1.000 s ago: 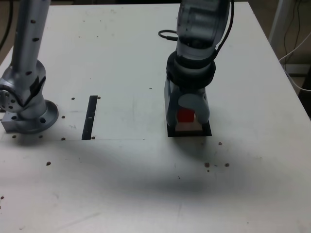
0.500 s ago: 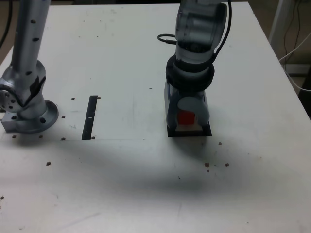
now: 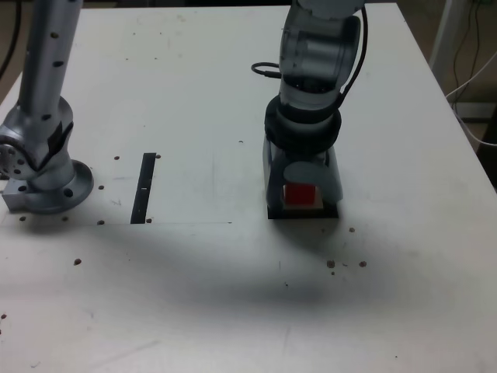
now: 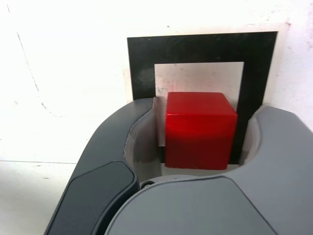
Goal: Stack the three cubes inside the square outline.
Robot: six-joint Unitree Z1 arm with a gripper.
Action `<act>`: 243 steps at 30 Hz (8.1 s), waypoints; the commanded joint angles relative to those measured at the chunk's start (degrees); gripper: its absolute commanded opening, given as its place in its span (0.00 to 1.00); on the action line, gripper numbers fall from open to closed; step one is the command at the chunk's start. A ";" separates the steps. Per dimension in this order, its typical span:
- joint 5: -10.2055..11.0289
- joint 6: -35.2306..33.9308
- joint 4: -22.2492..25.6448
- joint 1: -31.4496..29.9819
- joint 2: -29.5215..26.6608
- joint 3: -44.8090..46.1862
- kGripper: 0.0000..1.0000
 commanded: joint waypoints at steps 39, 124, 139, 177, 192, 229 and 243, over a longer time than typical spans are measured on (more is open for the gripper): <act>5.45 50.91 16.43 39.72 -5.69 -21.43 0.99; 3.72 45.44 26.31 51.56 38.66 -82.20 0.65; 3.61 44.72 24.33 50.99 38.51 -82.21 0.29; 3.11 48.51 34.96 38.14 11.04 -58.46 0.30; 0.22 32.98 21.40 21.43 -10.49 -17.25 0.30; 1.44 10.16 9.76 -0.08 -9.49 -4.20 0.30; 3.09 9.74 8.30 -0.33 -5.34 -6.35 0.30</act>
